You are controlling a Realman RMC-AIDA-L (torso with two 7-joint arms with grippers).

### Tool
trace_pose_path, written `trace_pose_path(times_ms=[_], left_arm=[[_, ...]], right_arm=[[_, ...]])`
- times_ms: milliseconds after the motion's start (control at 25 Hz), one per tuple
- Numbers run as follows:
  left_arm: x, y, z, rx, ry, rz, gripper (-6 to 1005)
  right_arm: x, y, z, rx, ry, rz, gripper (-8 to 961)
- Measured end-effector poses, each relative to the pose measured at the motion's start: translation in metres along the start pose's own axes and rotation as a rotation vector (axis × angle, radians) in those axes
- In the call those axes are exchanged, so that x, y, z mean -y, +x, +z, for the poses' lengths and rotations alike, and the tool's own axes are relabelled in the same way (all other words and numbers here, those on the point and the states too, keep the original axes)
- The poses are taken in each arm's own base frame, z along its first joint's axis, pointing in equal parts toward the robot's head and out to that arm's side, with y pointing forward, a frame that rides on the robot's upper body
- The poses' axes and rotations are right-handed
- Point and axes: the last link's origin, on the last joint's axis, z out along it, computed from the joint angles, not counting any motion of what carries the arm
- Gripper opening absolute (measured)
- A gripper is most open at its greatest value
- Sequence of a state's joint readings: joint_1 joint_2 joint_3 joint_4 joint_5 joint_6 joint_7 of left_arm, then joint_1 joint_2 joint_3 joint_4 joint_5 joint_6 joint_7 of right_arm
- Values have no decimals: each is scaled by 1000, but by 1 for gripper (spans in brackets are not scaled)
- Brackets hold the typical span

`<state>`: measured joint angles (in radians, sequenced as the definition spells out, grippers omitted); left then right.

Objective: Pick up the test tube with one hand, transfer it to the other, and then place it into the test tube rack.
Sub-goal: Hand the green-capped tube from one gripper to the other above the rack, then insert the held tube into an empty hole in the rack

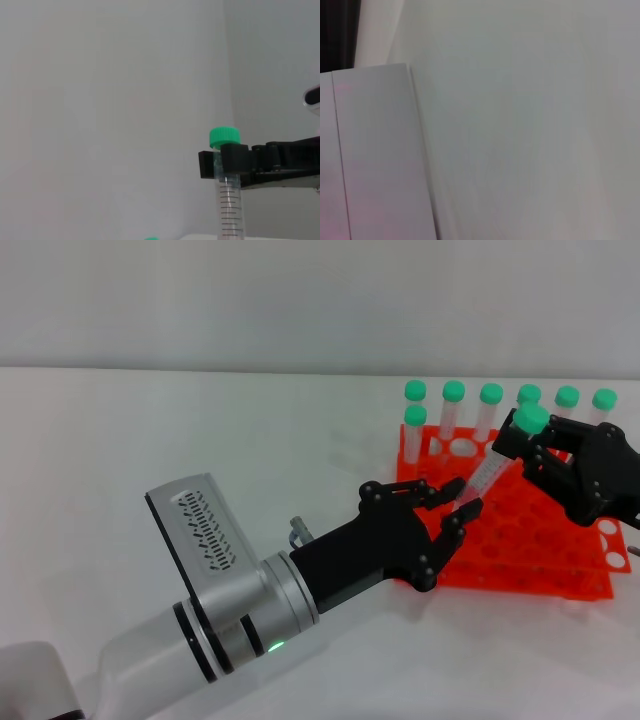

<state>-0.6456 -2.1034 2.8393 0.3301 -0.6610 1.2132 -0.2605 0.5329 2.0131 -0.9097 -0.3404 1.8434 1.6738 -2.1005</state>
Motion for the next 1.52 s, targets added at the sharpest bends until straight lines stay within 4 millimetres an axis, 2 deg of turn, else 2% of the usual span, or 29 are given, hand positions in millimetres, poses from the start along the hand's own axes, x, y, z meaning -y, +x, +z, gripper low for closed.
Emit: trace_pose_path(times_ms=[480,920,1040,1240,1360,1520], left_arm=[[5,-6,2,48,25,-1,296],[9,-10,2,78,50,1,537],[10,-11,-1,79,76,6,646],[11,-14,-19,51,192,34,803],[10,-17,-37,37,265,77,886],[11,-20,-63,18,369,84,884]], right_arm=[[-1,0,2,5,-6,1,208],[2,-1,3,17,16,-10,217],[7,-1,2,18,53,-20,220],[18,-2,1,21,128,-48,224],[24,-5,6,15,148,-72,227],[32,-7,21,-6,155,-112,231]])
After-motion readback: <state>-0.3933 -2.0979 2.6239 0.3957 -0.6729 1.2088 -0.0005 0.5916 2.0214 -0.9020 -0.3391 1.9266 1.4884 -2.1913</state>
